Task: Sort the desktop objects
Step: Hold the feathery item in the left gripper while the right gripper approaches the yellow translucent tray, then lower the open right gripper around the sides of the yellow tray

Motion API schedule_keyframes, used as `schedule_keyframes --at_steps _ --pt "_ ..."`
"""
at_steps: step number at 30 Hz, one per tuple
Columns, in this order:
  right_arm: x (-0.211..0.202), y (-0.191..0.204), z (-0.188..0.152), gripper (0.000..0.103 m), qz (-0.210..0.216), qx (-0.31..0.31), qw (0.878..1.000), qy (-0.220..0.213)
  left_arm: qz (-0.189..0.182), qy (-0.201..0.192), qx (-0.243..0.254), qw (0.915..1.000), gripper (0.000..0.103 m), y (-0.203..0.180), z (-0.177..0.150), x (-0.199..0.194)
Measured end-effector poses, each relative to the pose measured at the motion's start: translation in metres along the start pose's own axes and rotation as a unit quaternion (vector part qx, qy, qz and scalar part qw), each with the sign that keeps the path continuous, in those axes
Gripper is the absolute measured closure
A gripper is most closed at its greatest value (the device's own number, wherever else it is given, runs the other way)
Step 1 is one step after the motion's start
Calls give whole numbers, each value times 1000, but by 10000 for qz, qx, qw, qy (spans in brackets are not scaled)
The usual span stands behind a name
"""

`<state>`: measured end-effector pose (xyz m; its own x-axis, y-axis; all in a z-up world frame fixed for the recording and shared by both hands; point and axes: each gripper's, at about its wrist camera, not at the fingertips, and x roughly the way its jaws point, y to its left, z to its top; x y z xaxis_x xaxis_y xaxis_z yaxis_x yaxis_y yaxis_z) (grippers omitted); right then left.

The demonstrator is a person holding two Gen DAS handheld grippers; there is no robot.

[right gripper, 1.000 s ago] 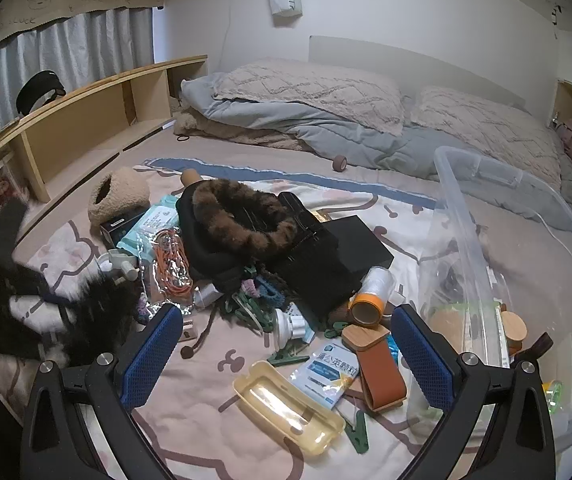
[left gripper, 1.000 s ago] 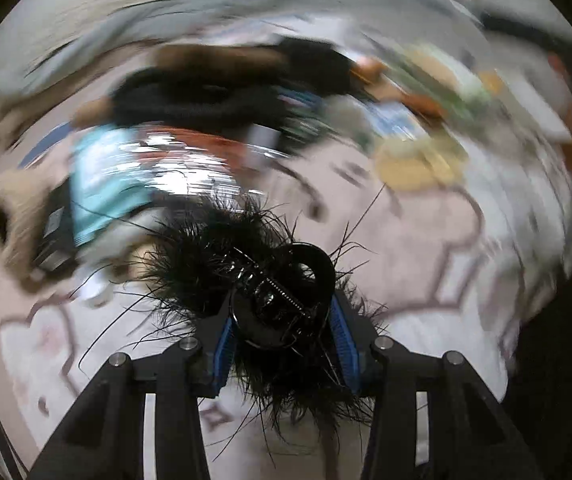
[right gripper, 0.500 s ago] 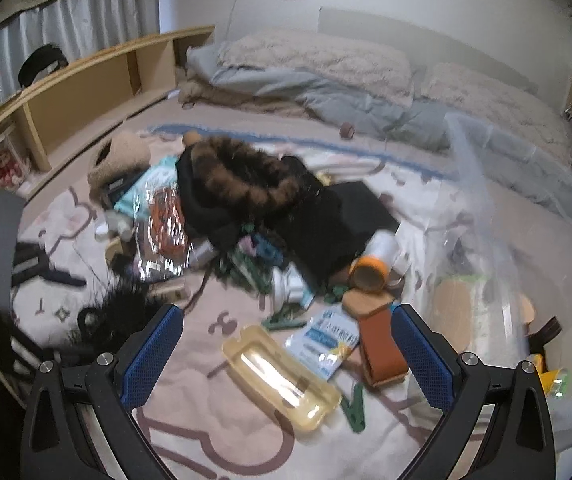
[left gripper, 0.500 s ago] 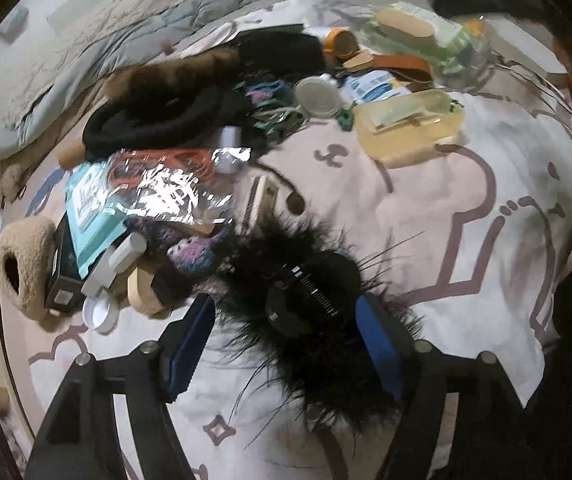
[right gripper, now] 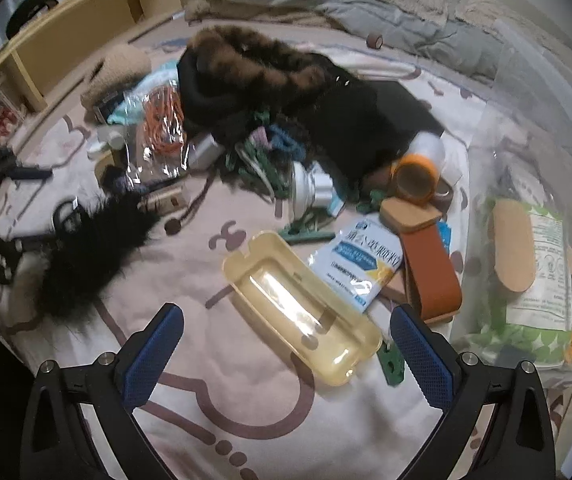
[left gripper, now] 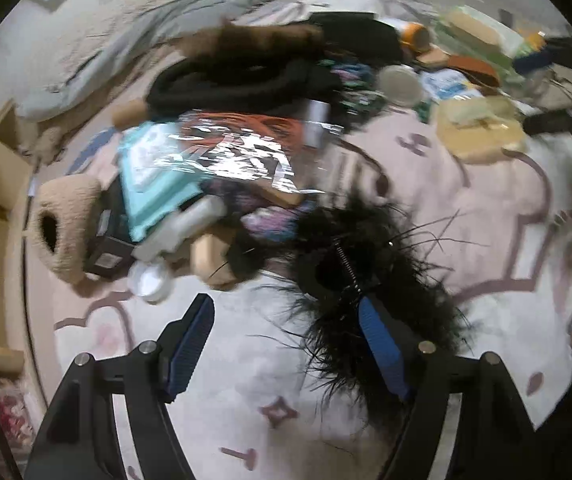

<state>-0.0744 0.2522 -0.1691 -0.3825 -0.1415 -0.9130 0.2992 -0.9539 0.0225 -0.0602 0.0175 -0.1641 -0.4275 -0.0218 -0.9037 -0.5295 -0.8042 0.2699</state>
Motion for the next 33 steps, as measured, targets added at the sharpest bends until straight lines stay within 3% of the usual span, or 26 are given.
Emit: schedule_keyframes --at_steps 1,4,6,11,14,16,20,29,33 --pt "1 1 0 16 1 -36 10000 32 8 -18 -74 10000 27 5 1 -1" --pt "9 4 0 36 42 -31 9996 264 -99 -59 -236 9997 27 15 2 -4" --pt "16 5 -2 45 62 -65 9990 434 -221 -81 -243 9994 27 16 1 -7" --pt "37 8 -9 51 -55 -231 9970 739 -525 -150 9 9985 27 0 0 -12" --pt "52 11 -13 64 -171 -383 9942 993 -797 -70 71 9968 27 -10 -1 -9" --pt "57 13 -14 82 -256 -494 9928 1058 -860 19 74 9963 27 -15 0 -5" --pt "50 19 -12 97 -175 -529 9938 959 -892 65 144 9959 27 -20 -2 -3" --pt "27 54 -13 100 596 -758 9909 941 -1105 48 -223 9936 27 -16 0 3" --pt "28 60 -18 100 577 -956 9905 807 -995 -126 -317 9944 27 -20 -1 10"
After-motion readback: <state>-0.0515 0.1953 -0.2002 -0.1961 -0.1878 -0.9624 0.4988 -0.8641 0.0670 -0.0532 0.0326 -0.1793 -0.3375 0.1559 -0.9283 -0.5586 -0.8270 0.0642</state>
